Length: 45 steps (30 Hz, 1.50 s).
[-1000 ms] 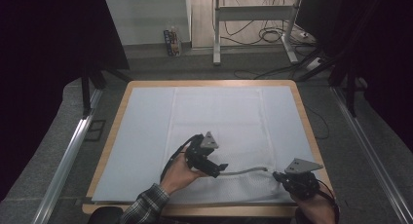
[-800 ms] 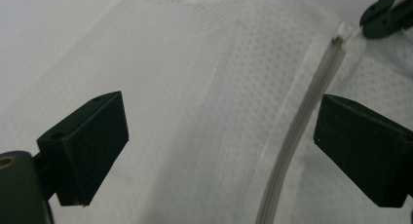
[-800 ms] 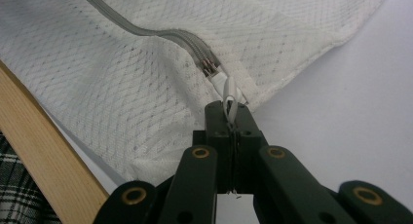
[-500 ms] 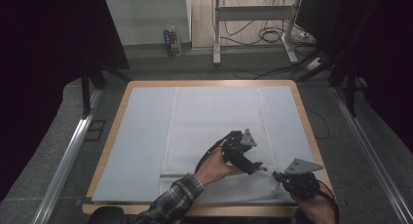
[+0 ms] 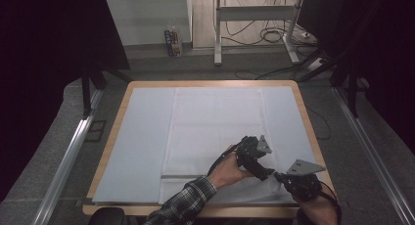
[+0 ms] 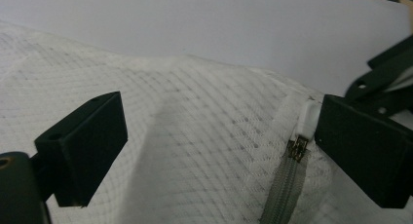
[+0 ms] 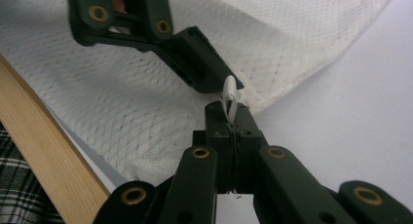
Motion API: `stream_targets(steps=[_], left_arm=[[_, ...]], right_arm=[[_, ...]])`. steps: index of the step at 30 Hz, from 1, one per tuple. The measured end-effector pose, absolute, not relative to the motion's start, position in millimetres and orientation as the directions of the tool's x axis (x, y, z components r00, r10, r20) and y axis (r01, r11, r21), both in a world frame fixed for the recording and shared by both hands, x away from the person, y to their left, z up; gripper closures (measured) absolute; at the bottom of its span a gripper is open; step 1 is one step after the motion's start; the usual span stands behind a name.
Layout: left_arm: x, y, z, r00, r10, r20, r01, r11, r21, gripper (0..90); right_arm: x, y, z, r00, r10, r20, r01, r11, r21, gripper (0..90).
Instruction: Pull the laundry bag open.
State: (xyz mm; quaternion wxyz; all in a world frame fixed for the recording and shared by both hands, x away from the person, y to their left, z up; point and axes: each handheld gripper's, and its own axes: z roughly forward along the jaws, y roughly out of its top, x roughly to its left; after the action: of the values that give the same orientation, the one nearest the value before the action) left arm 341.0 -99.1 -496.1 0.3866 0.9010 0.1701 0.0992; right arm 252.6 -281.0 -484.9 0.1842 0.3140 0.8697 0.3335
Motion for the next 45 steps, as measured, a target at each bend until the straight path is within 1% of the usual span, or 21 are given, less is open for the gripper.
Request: stream_targets(steps=[2, 4, 7, 10, 12, 14, 15, 16, 19, 20, 21, 22, 23, 26, 27, 28, 29, 31, 33, 40, 45], left_arm=[[343, -102, -497, 0.911, 0.408, 0.061, 0.239, -0.641, 0.729, 5.7], [344, -103, -498, 0.911, 0.409, 0.060, 0.240, -0.641, 0.729, 5.6], [344, -98, -495, 0.899, 0.424, 0.105, 0.228, -0.659, 0.717, 6.5], [345, -84, -490, 0.892, 0.441, 0.097, 0.243, -0.650, 0.721, 8.5], [346, -76, -488, 0.894, 0.437, 0.094, 0.240, -0.647, 0.724, 12.7], [345, -66, -486, 0.907, 0.415, 0.073, 0.238, -0.647, 0.724, 20.7], [344, -63, -485, 0.912, 0.407, 0.054, 0.242, -0.640, 0.729, 20.7], [344, -56, -483, 0.927, 0.375, 0.021, 0.242, -0.638, 0.731, 29.9], [344, -50, -482, 0.946, 0.323, -0.043, 0.245, -0.620, 0.746, 44.3], [344, -50, -482, 0.946, 0.323, -0.043, 0.245, -0.620, 0.746, 48.6], [344, -50, -483, 0.949, 0.306, -0.072, 0.255, -0.613, 0.748, 51.8], [344, -50, -483, 0.951, 0.298, -0.083, 0.257, -0.612, 0.748, 51.8], [344, -53, -484, 0.956, 0.271, -0.116, 0.264, -0.613, 0.745, 59.7], [344, -56, -486, 0.956, 0.258, -0.141, 0.274, -0.609, 0.744, 66.4], [345, -61, -488, 0.950, 0.252, -0.184, 0.302, -0.597, 0.744, 68.0], [345, -61, -488, 0.950, 0.252, -0.184, 0.302, -0.597, 0.744, 69.6], [345, -64, -489, 0.946, 0.239, -0.217, 0.320, -0.598, 0.735, 71.1], [345, -65, -490, 0.944, 0.237, -0.229, 0.327, -0.600, 0.730, 73.6], [346, -66, -491, 0.942, 0.209, -0.265, 0.337, -0.608, 0.719, 75.8], [343, -67, -491, 0.947, 0.171, -0.271, 0.316, -0.642, 0.698, 81.4], [341, -71, -494, 0.950, 0.181, -0.255, 0.309, -0.673, 0.673, 81.5]], right_arm=[[253, -281, -485, -0.739, 0.666, -0.104, 0.423, 0.578, 0.698, 87.9], [252, -281, -485, -0.737, 0.667, -0.109, 0.422, 0.580, 0.696, 87.9], [254, -282, -486, -0.727, 0.678, -0.105, 0.440, 0.578, 0.687, 87.9], [255, -283, -486, -0.725, 0.682, -0.100, 0.446, 0.574, 0.687, 87.9], [255, -283, -487, -0.723, 0.683, -0.109, 0.444, 0.580, 0.683, 87.9], [254, -283, -486, -0.722, 0.682, -0.114, 0.440, 0.581, 0.685, 87.9], [254, -282, -486, -0.723, 0.681, -0.116, 0.438, 0.582, 0.685, 87.9], [254, -282, -486, -0.722, 0.680, -0.124, 0.436, 0.587, 0.682, 87.8], [254, -281, -487, -0.722, 0.678, -0.138, 0.430, 0.596, 0.678, 87.7], [254, -281, -487, -0.724, 0.675, -0.142, 0.426, 0.599, 0.677, 87.7], [253, -281, -487, -0.725, 0.673, -0.148, 0.423, 0.604, 0.675, 87.7], [253, -281, -487, -0.725, 0.673, -0.148, 0.423, 0.604, 0.675, 87.7], [253, -280, -487, -0.724, 0.672, -0.156, 0.419, 0.608, 0.674, 87.7], [252, -280, -487, -0.725, 0.668, -0.166, 0.412, 0.614, 0.673, 87.6], [252, -279, -487, -0.726, 0.666, -0.171, 0.407, 0.617, 0.674, 87.6], [252, -279, -486, -0.727, 0.664, -0.174, 0.404, 0.619, 0.674, 87.6], [252, -279, -486, -0.728, 0.662, -0.178, 0.400, 0.620, 0.674, 87.5], [251, -279, -486, -0.730, 0.660, -0.180, 0.395, 0.621, 0.677, 87.5], [251, -280, -485, -0.730, 0.660, -0.179, 0.391, 0.618, 0.682, 87.4], [251, -280, -486, -0.728, 0.659, -0.188, 0.389, 0.623, 0.679, 87.2], [251, -279, -485, -0.727, 0.658, -0.196, 0.381, 0.624, 0.682, 87.2]])
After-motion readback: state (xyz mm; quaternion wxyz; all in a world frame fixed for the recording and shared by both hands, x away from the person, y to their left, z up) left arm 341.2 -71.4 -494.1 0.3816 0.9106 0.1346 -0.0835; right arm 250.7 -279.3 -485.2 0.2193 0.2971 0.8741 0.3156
